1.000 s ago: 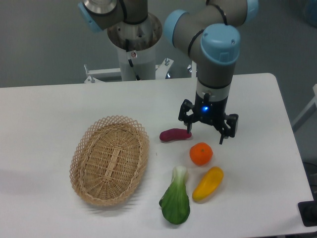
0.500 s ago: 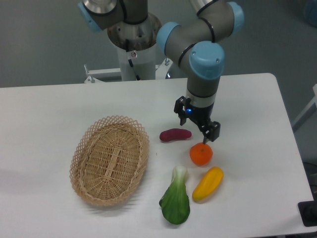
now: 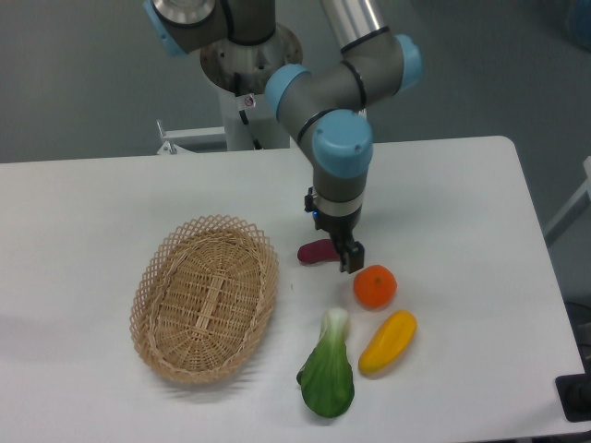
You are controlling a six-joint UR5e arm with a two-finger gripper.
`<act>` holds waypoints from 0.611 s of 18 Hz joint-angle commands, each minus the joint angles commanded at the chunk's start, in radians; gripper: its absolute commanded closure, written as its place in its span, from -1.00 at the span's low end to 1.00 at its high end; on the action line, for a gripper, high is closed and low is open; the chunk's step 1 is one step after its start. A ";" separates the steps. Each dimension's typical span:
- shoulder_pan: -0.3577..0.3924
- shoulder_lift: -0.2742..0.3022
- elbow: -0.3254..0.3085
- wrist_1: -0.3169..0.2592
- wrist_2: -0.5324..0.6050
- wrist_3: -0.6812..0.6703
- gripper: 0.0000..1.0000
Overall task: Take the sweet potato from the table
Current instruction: 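Lower the gripper over the sweet potato and close on it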
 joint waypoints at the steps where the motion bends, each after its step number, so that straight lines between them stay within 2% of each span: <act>1: -0.006 -0.005 -0.009 0.003 0.018 -0.002 -1.00; 5: -0.026 -0.022 -0.043 0.064 0.063 -0.003 -1.00; 11: -0.029 -0.029 -0.077 0.106 0.063 -0.006 -1.00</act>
